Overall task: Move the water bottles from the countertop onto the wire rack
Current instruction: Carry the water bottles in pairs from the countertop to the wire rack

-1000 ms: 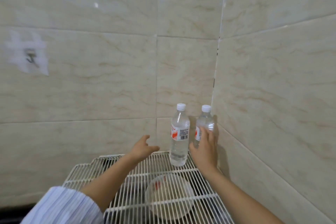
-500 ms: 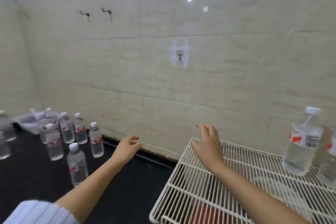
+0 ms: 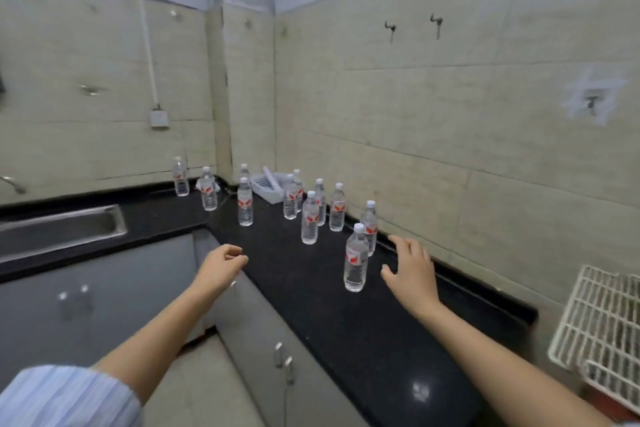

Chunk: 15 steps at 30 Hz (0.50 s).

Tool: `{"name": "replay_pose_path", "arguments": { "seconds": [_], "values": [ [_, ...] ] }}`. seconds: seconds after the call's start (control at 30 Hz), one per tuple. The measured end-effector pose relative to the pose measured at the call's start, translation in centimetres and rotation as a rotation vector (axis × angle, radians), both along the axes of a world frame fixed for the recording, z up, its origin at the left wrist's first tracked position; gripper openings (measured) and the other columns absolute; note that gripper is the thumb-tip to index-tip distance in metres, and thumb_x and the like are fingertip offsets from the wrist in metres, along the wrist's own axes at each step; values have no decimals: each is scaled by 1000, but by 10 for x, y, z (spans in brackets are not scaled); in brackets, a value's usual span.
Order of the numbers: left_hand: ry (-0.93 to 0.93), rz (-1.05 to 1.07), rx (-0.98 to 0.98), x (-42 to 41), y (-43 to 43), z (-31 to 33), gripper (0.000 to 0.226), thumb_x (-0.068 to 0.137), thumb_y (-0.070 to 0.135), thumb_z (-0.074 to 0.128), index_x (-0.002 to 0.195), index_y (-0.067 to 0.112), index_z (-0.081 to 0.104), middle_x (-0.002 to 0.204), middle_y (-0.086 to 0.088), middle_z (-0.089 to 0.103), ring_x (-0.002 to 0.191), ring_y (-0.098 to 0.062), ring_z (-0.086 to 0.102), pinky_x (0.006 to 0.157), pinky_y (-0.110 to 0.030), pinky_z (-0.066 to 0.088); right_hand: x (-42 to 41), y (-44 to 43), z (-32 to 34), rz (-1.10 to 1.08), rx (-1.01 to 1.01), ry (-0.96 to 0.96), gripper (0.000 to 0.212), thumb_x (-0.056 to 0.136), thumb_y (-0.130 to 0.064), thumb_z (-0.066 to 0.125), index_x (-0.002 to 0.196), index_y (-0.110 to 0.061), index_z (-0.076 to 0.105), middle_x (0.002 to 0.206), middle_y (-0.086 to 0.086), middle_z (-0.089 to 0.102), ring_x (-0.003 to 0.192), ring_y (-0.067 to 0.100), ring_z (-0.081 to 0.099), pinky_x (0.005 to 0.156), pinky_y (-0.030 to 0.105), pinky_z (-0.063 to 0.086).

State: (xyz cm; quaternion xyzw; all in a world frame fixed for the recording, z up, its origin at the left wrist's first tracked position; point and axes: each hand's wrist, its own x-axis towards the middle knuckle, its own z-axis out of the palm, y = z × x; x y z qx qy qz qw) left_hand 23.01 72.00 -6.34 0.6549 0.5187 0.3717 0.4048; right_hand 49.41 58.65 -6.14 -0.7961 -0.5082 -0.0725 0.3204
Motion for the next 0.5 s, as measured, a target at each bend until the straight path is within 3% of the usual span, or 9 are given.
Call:
{"name": "replay_pose_path", "arguments": {
  "seconds": [0.23, 0.4, 0.5],
  "values": [
    [-68, 276, -23, -166, 13, -10, 30, 89, 7, 50, 116, -5, 54, 98, -14, 54, 83, -24, 50, 74, -30, 36, -140, 68, -6, 252, -71, -23, 57, 83, -20, 58, 136, -17, 37, 132, 9, 43, 122, 29, 39, 101, 39, 35],
    [-143, 467, -62, -228, 15, -34, 26, 89, 1, 47, 111, -10, 55, 108, -26, 59, 82, -25, 49, 64, -28, 36, -207, 110, -22, 453, -115, -105, 56, 83, -19, 58, 135, -14, 39, 127, 11, 46, 118, 31, 43, 96, 40, 37],
    [-135, 542, -89, -252, 23, -48, 26, 89, 3, 47, 111, -8, 56, 99, -18, 56, 80, -27, 51, 70, -30, 36, -234, 139, -36, 532, -141, -82, 55, 83, -19, 58, 134, -13, 40, 126, 11, 46, 116, 31, 44, 93, 39, 38]
  ]
}}
